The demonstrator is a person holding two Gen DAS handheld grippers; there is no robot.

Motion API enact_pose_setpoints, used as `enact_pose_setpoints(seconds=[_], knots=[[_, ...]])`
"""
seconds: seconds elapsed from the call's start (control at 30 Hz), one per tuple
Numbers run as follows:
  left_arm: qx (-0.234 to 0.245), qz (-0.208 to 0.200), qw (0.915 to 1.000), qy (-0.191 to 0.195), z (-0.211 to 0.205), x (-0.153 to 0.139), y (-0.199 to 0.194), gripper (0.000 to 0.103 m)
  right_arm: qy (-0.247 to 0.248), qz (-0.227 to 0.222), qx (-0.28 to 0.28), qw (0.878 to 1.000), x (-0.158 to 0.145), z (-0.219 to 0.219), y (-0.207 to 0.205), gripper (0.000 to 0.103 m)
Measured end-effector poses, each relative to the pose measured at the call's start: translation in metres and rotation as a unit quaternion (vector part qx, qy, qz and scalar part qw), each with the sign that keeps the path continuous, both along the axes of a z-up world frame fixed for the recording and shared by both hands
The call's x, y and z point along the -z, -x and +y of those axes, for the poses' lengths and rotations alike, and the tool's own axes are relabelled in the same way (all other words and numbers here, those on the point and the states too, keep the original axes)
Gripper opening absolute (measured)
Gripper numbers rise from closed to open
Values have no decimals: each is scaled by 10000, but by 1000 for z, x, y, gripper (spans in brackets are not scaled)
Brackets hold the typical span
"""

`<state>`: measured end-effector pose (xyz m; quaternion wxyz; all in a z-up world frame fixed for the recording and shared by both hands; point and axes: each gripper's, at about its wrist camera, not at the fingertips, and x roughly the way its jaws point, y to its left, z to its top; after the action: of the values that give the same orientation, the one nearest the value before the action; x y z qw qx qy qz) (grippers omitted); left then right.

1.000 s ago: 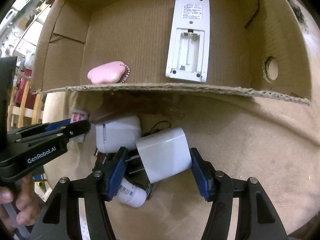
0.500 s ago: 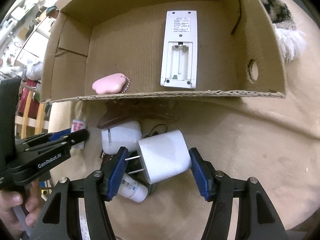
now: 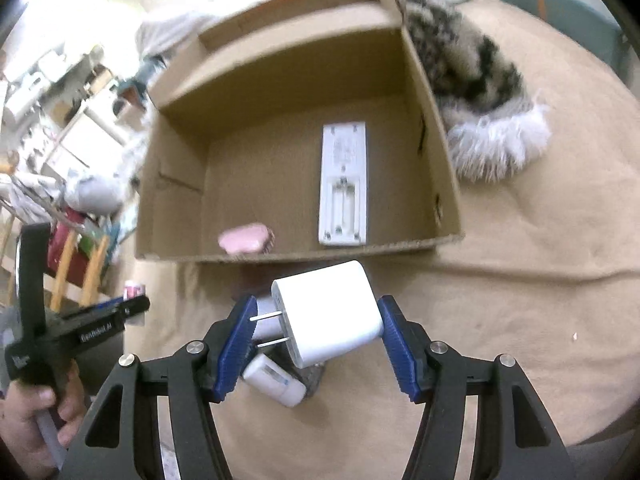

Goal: Organize rigid objects
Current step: 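Grasp the red-labelled pill bottle with the left tool while the right tool grasps the white charger, then lower both held items into the box and open both tools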

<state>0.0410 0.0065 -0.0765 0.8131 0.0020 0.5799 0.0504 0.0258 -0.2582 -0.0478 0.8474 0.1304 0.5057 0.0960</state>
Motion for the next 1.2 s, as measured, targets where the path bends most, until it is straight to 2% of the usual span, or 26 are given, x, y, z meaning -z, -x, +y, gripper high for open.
enact_pose_setpoints(seconds=[0.13,0.23,0.43,0.6,0.8,0.87,1.03,1.13,1.2], knots=[[-32,-382,9992,-60,7,-34,-5,24,-235,-543,157,9981,-25,-3,2,65],[-84,-637,9979,61,5,-64,-11,24,-374,-900,195,9950,-44,-2,2,65],[68,-1059,9942,149,-9,-88,-34,24,-303,-1143,-22,9930,-67,4,-17,65],[252,-1211,9922,162,-25,-91,-54,24,-109,-1199,-293,9923,-71,16,-34,65],[396,-1109,9930,88,-43,-77,-85,24,11,-1074,-565,9926,-61,30,-63,65],[476,-1164,9921,28,-49,-73,-91,24,6,-976,-545,9937,-55,31,-73,65],[569,-1089,9922,186,-56,-53,-106,24,-154,-742,-417,9963,-35,28,-93,65],[520,-1110,9924,-84,-57,-39,-109,24,-195,-559,-376,9975,-18,27,-97,65],[497,-1130,9923,-89,-56,-32,-110,24,-139,-374,-319,9987,-7,26,-100,65]])
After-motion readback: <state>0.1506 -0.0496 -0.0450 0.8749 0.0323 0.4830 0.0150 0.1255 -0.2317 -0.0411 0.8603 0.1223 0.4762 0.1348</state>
